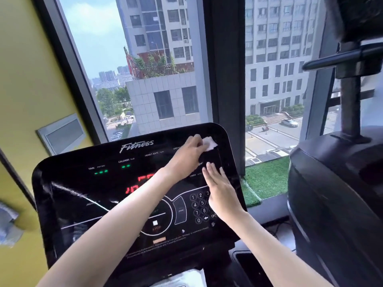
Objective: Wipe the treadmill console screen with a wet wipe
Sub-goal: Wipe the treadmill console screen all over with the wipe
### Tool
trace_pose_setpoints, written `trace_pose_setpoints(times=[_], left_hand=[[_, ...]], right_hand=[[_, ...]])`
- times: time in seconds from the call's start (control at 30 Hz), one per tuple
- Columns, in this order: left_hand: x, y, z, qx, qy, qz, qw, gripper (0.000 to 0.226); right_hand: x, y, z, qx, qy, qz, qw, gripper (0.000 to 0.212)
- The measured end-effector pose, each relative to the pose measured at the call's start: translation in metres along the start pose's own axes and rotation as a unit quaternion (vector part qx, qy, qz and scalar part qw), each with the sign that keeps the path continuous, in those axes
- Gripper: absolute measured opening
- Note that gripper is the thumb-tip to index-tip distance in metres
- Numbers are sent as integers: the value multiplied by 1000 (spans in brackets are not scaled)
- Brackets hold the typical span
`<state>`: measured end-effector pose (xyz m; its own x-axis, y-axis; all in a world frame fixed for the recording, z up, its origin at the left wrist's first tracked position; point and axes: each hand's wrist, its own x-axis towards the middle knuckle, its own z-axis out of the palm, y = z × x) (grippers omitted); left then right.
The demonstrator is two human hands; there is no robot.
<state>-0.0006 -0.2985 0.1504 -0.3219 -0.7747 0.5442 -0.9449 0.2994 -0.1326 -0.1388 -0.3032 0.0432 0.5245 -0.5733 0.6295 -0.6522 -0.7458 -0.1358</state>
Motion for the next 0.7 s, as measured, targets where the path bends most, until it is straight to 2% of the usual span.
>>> trace_pose_setpoints(times=[0.07, 0.1, 0.23, 0.37, 0.4, 0.47, 0.53, 0.57, 0.6, 0.7], left_hand=[[3, 3, -2, 4, -58, 72, 996, 36], [9, 0, -5, 4, -64, 70, 996, 37], [22, -4, -5, -15, 10, -51, 999, 45], [0, 17, 8, -15, -104, 82, 991, 44], [0, 17, 4, -14, -122, 92, 988, 46], [9, 9, -2, -4, -105, 50, 993, 49], [14, 3, -5, -2, -28, -39, 999, 51], [11, 6, -3, -1, -9, -59, 998, 51], [7, 11, -1, 4, -19, -44, 999, 49], [-10, 27, 6, 41, -124, 81, 988, 45]], right_hand=[[1, 4, -5, 4, -6, -7, 1000, 85], [1, 6, -7, 12, 0, -18, 1000, 83], [-2, 13, -11, 27, 1, -41, 999, 82], [-25, 15, -7, 82, 55, 55, 994, 87], [-33, 15, -3, 90, 60, 69, 992, 88], [-47, 12, 3, 84, 50, 74, 992, 93], [-59, 9, 11, 69, 20, 57, 996, 99], [-64, 7, 14, 61, 4, 51, 997, 100], [-66, 6, 14, 55, -6, 52, 997, 100], [-64, 7, 14, 59, 2, 82, 995, 98]])
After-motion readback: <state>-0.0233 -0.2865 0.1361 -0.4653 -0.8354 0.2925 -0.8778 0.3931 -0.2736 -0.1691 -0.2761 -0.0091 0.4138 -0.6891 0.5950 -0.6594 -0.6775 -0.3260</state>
